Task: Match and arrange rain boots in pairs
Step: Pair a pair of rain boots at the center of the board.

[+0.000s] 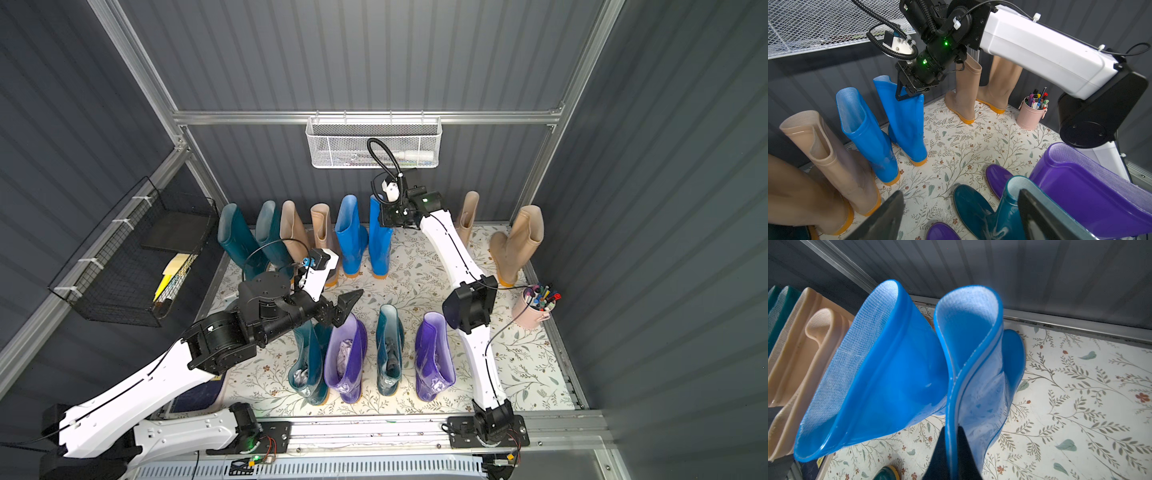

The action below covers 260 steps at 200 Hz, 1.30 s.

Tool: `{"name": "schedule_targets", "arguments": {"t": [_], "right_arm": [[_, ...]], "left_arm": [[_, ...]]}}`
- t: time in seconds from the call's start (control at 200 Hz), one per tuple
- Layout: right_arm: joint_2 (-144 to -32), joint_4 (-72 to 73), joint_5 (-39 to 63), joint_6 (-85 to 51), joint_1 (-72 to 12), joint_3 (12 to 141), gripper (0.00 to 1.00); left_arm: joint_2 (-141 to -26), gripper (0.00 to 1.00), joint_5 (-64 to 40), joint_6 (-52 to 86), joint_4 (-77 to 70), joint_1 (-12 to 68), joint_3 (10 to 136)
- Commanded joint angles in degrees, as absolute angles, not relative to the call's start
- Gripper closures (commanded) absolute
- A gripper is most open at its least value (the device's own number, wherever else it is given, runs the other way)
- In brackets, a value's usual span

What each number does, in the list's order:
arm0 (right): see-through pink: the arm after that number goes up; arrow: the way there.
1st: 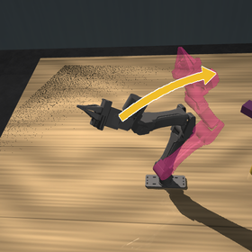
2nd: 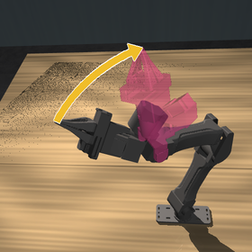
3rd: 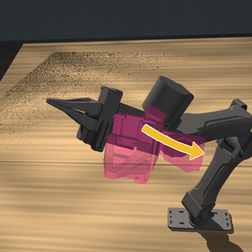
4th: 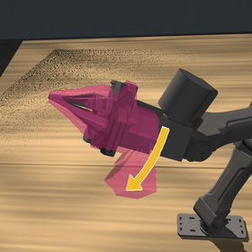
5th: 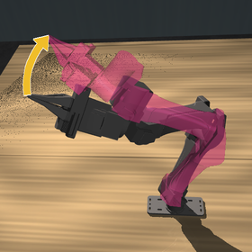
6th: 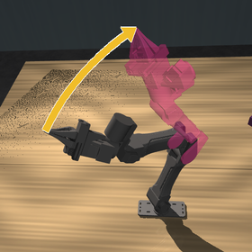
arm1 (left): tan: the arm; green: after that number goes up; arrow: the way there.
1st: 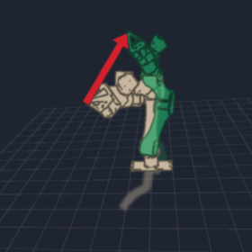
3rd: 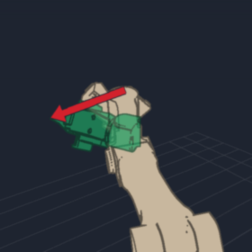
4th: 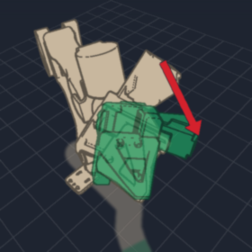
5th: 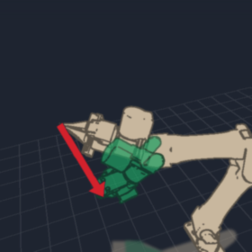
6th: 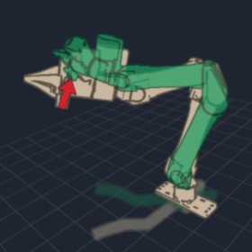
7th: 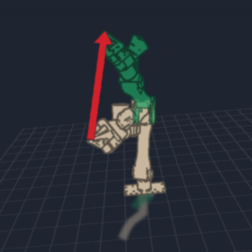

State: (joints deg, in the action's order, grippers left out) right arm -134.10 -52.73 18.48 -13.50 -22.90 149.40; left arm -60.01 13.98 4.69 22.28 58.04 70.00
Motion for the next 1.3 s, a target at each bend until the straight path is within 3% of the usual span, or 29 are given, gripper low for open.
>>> {"name": "schedule_targets", "arguments": {"t": [0.0, 0.105, 0.245, 0.915, 1.086, 1.296], "right_arm": [[-133.57, -46.89, 21.18, -13.62, -23.29, 152.36, 1.00], [-133.59, -47.36, 21.25, -13.54, -23.37, 152.31, 1.00], [-133.03, -48.00, 20.91, -13.29, -23.69, 152.14, 0.87], [-120.13, -48.64, 15.24, -10.46, -23.41, 142.46, 0.60], [-113.16, -47.26, 13.58, -9.70, -21.31, 134.68, 0.53], [-101.74, -43.59, 10.85, -9.63, -16.25, 120.87, 0.36]], "left_arm": [[-60.33, 0.12, 14.77, 4.66, 22.08, 58.10, 69.70], [-60.29, 0.12, 14.77, 4.65, 21.97, 58.10, 69.60], [-60.56, 0.10, 15.43, 5.05, 21.71, 58.10, 69.35], [-63.50, 0.04, 13.07, 4.46, 16.87, 58.14, 69.99], [-65.51, 0.04, 10.35, 2.55, 16.31, 58.11, 72.94], [-68.13, 0.03, 4.11, -0.45, 15.20, 58.10, 76.79]]}}
